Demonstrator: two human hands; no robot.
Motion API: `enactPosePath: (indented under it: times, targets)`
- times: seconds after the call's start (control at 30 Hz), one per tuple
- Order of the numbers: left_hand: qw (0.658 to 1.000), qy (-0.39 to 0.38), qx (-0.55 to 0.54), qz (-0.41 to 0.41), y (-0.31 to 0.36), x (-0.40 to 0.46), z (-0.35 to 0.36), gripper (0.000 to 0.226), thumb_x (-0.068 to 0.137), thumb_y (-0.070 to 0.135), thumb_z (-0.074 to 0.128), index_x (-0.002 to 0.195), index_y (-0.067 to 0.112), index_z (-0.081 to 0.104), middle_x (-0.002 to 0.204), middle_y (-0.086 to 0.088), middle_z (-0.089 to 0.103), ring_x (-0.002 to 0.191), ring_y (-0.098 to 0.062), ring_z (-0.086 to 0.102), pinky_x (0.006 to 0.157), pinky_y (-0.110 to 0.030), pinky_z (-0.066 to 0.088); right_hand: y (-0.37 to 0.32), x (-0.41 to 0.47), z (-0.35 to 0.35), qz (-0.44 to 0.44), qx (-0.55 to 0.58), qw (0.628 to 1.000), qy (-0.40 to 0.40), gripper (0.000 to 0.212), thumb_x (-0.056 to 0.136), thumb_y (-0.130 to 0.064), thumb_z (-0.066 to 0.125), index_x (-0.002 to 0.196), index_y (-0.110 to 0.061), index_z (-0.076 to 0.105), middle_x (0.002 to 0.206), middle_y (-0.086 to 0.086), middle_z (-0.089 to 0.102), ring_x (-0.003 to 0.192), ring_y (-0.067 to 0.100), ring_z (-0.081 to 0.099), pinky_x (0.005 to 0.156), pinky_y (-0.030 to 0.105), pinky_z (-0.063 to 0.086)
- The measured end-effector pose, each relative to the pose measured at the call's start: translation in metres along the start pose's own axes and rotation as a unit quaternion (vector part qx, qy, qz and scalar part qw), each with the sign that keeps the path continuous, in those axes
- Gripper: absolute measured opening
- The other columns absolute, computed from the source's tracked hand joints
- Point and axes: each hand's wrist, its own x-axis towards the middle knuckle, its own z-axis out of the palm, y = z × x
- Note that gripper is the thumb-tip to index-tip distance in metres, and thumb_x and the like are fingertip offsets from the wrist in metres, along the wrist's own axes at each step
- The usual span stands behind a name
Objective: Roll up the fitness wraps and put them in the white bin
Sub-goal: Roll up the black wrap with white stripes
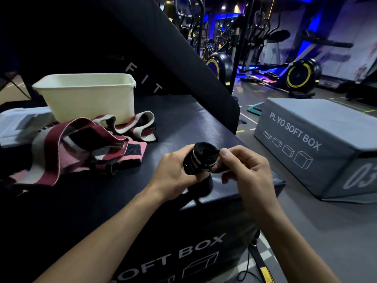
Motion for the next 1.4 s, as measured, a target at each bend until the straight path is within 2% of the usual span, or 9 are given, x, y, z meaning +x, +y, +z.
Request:
enactPosePath:
  times: [0.13,0.27,0.47,0.57,0.73,1.0,1.07,1.17,1.4]
  targets:
    - [1.000,-0.004,-0.010,0.007,-0.001,0.000,0.000,0.060,0.074,0.035,0.091,0.128,0.029,0.065,0.104,0.012,0.076,0.099,-0.004,0.071,0.089,-0.037,0.057,0.016,0.005,-0.005,0.176,0.110,0.978,0.032,0.017,0.089,-0.030,0.064,0.080,-0.015,0.064,0.063,0.000,0.052,0.057,0.012,0.052,0.047,0.019,0.028]
    - [1.000,-0.007,-0.023,0.013,0.000,0.000,0.000,0.057,0.076,0.031,0.090,0.127,0.026,0.066,0.106,0.012,0.076,0.101,-0.004,0.071,0.091,-0.038,0.056,0.033,0.020,-0.007,0.232,0.094,0.967,0.048,0.020,0.099,-0.027,0.060,0.080,-0.024,0.062,0.064,-0.004,0.050,0.057,0.007,0.051,0.051,0.024,0.025]
    - [0.999,-0.024,-0.029,0.013,0.001,0.001,-0.001,0.061,0.075,0.032,0.091,0.130,0.025,0.065,0.109,0.011,0.075,0.105,-0.006,0.070,0.091,-0.038,0.058,0.051,0.045,-0.002,0.208,0.059,0.976,0.038,0.022,0.103,-0.026,0.058,0.083,-0.020,0.061,0.076,0.001,0.062,0.063,0.017,0.049,0.048,0.025,0.044]
    - [0.999,-0.028,-0.026,0.022,0.001,0.001,-0.002,0.062,0.075,0.032,0.090,0.130,0.024,0.065,0.109,0.011,0.075,0.104,-0.007,0.070,0.091,-0.036,0.057,0.052,0.054,0.004,0.202,0.024,0.978,0.048,0.025,0.103,-0.025,0.060,0.079,-0.017,0.062,0.069,0.005,0.057,0.053,0.016,0.046,0.047,0.026,0.044]
    - [0.999,-0.037,-0.013,0.024,0.001,0.001,-0.003,0.067,0.073,0.026,0.089,0.134,0.026,0.062,0.112,0.010,0.075,0.106,-0.008,0.070,0.093,-0.037,0.055,0.054,0.067,0.005,0.198,0.010,0.980,0.031,0.024,0.097,-0.024,0.068,0.076,-0.012,0.067,0.075,0.016,0.060,0.064,0.022,0.050,0.056,0.029,0.042]
    - [0.998,-0.044,0.010,0.034,0.007,-0.003,-0.006,0.078,0.075,0.031,0.088,0.142,0.034,0.046,0.116,0.014,0.073,0.105,-0.005,0.071,0.093,-0.038,0.054,0.052,0.078,-0.001,0.234,0.013,0.970,-0.057,0.013,0.089,-0.018,0.075,0.086,-0.006,0.072,0.071,0.011,0.068,0.056,0.018,0.060,0.055,0.025,0.050]
    - [0.998,-0.052,0.006,0.043,0.011,-0.004,-0.007,0.087,0.077,0.026,0.087,0.148,0.039,0.039,0.119,0.017,0.072,0.106,-0.004,0.070,0.094,-0.036,0.054,0.055,0.079,-0.002,0.228,-0.008,0.972,-0.049,0.011,0.088,-0.015,0.077,0.088,-0.008,0.068,0.069,0.008,0.065,0.054,0.016,0.058,0.051,0.023,0.047]
    - [0.997,-0.047,-0.006,0.059,0.013,-0.004,-0.009,0.079,0.078,0.018,0.085,0.144,0.039,0.048,0.117,0.019,0.072,0.109,-0.003,0.069,0.097,-0.035,0.053,0.060,0.079,-0.002,0.213,-0.027,0.977,-0.018,0.009,0.088,0.000,0.072,0.087,-0.007,0.065,0.067,0.006,0.065,0.056,0.018,0.055,0.052,0.026,0.044]
    - [0.999,-0.026,-0.035,0.018,0.009,-0.003,-0.007,0.071,0.075,0.019,0.087,0.133,0.036,0.050,0.102,0.008,0.076,0.094,-0.015,0.074,0.087,-0.042,0.057,0.064,0.073,-0.002,0.087,-0.087,0.991,0.054,0.020,0.082,-0.027,0.084,0.073,-0.015,0.071,0.066,-0.003,0.071,0.060,0.005,0.061,0.060,0.021,0.047]
